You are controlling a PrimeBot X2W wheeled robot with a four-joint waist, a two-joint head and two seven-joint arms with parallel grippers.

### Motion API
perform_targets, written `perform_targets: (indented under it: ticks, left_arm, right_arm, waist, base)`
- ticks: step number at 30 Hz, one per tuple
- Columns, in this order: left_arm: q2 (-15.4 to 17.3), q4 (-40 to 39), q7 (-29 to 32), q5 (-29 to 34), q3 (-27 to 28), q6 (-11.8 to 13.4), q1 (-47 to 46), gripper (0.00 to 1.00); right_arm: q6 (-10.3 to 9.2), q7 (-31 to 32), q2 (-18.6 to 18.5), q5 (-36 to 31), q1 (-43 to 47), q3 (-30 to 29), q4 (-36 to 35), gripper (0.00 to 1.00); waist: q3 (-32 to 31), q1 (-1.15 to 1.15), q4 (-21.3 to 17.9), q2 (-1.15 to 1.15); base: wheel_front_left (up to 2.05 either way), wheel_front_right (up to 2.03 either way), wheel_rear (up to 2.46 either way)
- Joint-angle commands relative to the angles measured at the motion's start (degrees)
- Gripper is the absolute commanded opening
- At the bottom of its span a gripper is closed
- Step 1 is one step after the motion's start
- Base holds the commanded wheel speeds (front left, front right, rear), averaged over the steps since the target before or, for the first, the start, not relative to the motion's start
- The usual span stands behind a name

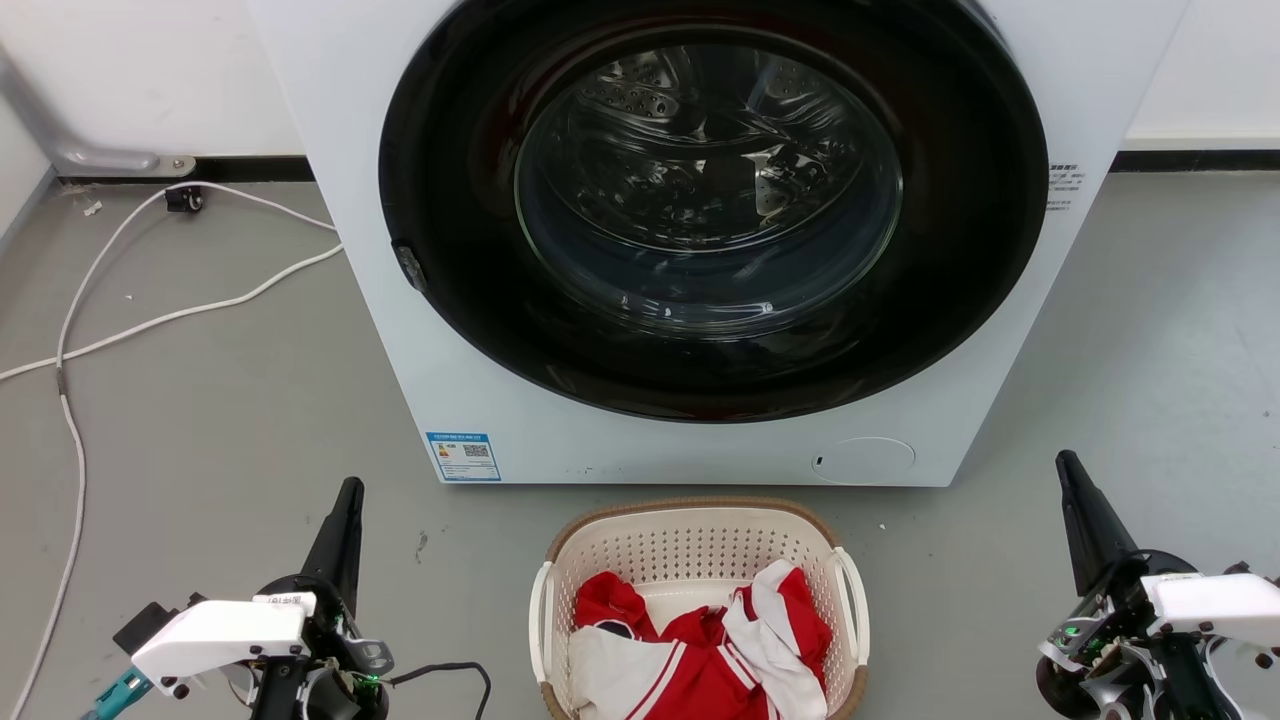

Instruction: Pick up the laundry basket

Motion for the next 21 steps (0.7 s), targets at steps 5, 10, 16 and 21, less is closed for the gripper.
perform_targets:
  ticks: [5,10,16,21]
  left_arm:
    - [0.0,0.1,0.1,0.3,0.2,0.0,-0.7,0.0]
    - [0.0,0.1,0.1,0.3,0.3,0.0,-0.7,0.0]
    - [-0.1,0.4,0.0,0.1,0.0,0.0,0.2,1.0]
    - [-0.1,-0.3,-1.9,1.1,-2.7,0.0,0.4,1.0]
  right_arm:
    - [0.17,0.1,0.2,-0.3,-0.7,-0.1,0.0,0.0]
    - [0.17,0.1,0.2,-0.3,-0.7,-0.1,0.0,0.0]
    - [0.0,0.0,0.0,0.0,0.2,0.0,0.4,1.0]
    - [0.01,-1.6,0.0,-1.0,1.4,0.9,-0.8,1.0]
  waist:
    - [0.0,0.0,0.0,0.0]
    - [0.0,0.0,0.0,0.0]
    - [0.0,0.0,0.0,0.0]
    - [0.0,0.0,0.0,0.0]
  base:
    - [0.0,0.0,0.0]
    - [0.0,0.0,0.0]
    - [0.0,0.0,0.0]
    - [0.0,0.0,0.0]
